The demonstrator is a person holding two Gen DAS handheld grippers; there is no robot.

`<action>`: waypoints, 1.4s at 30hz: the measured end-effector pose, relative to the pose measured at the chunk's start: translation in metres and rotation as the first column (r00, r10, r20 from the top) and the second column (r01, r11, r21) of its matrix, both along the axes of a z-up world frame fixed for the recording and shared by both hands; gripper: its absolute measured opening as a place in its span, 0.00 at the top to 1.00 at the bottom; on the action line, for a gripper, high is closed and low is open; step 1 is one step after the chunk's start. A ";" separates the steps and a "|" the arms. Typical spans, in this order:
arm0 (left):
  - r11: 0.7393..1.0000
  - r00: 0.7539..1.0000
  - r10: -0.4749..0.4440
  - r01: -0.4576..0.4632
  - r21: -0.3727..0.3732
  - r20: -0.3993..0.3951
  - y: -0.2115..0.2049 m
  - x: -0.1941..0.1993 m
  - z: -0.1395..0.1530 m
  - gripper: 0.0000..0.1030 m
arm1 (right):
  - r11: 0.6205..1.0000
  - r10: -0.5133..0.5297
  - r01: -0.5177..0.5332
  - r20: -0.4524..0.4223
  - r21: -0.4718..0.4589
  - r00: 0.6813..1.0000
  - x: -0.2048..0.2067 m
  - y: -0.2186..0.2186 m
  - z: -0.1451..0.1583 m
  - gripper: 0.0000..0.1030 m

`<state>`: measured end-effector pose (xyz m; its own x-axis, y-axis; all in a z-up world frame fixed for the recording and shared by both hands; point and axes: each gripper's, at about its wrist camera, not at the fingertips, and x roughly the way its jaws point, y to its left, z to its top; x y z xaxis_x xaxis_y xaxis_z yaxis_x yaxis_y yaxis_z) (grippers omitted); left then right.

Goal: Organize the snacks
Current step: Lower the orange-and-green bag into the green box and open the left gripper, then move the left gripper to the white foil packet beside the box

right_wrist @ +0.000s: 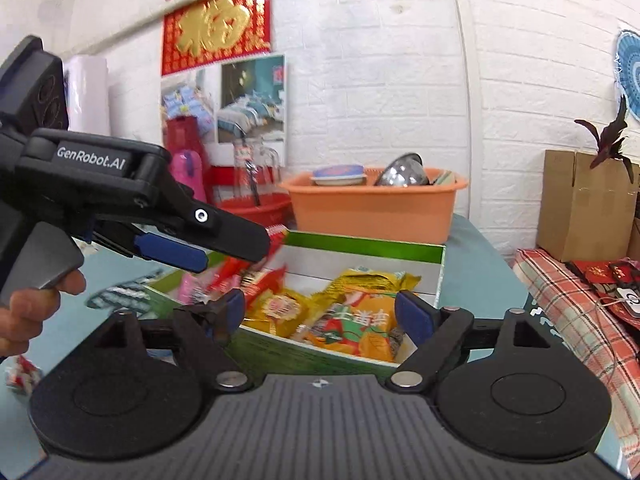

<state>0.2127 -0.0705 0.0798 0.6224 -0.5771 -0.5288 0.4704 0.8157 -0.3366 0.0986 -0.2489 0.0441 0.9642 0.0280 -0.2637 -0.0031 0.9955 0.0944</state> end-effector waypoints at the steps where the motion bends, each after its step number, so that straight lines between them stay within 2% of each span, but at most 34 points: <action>1: 1.000 1.000 0.008 -0.008 -0.007 0.007 0.005 -0.009 0.003 0.00 | 1.000 0.015 -0.015 0.007 -0.001 1.000 -0.008 0.003 0.002 0.00; 7: 0.998 0.998 0.053 -0.054 0.023 0.019 0.027 -0.063 0.000 0.00 | 0.996 0.093 -0.093 0.006 -0.011 0.996 -0.045 0.025 -0.003 0.00; 16: 0.998 0.996 -0.053 0.051 -0.034 -0.067 0.029 -0.115 -0.046 0.00 | 0.996 0.079 -0.083 -0.109 -0.027 0.991 -0.067 0.032 -0.032 0.00; 20: 0.994 0.989 -0.089 0.081 -0.074 -0.115 0.020 -0.113 -0.066 0.00 | 0.999 0.048 -0.046 -0.166 0.019 0.985 -0.070 0.020 -0.044 0.00; 23: 0.993 0.989 -0.090 0.080 -0.087 -0.119 0.008 -0.103 -0.072 0.17 | 0.999 0.035 -0.030 -0.187 0.028 0.982 -0.070 0.016 -0.051 0.00; 24: 0.992 0.988 -0.098 0.087 -0.094 -0.123 0.004 -0.098 -0.074 0.25 | 0.999 0.029 -0.025 -0.196 0.024 0.980 -0.069 0.016 -0.053 0.00; 25: 0.990 0.986 -0.107 0.095 -0.099 -0.125 -0.001 -0.094 -0.075 0.29 | 0.999 0.028 -0.024 -0.206 0.024 0.978 -0.069 0.015 -0.055 0.00; 30: 0.998 0.993 -0.058 0.054 -0.040 -0.106 -0.019 -0.077 -0.084 0.28 | 0.999 0.033 -0.025 -0.228 0.036 0.973 -0.061 0.014 -0.058 0.00; 33: 0.999 0.990 -0.023 0.016 -0.051 -0.139 -0.014 -0.067 -0.091 0.26 | 0.999 0.040 -0.032 -0.239 0.037 0.970 -0.052 0.013 -0.058 0.00; 35: 0.998 0.989 0.010 -0.019 -0.057 -0.148 -0.009 -0.062 -0.094 0.18 | 0.999 0.042 -0.032 -0.248 0.042 0.968 -0.044 0.011 -0.059 0.00; 39: 0.996 0.987 0.061 -0.070 -0.054 -0.149 -0.001 -0.052 -0.094 0.11 | 0.998 0.042 -0.031 -0.262 0.048 0.964 -0.028 0.010 -0.060 0.00; 42: 0.997 0.983 0.051 -0.061 -0.053 -0.176 -0.004 -0.041 -0.096 0.11 | 0.999 0.040 -0.031 -0.275 0.037 0.961 -0.020 0.010 -0.061 0.00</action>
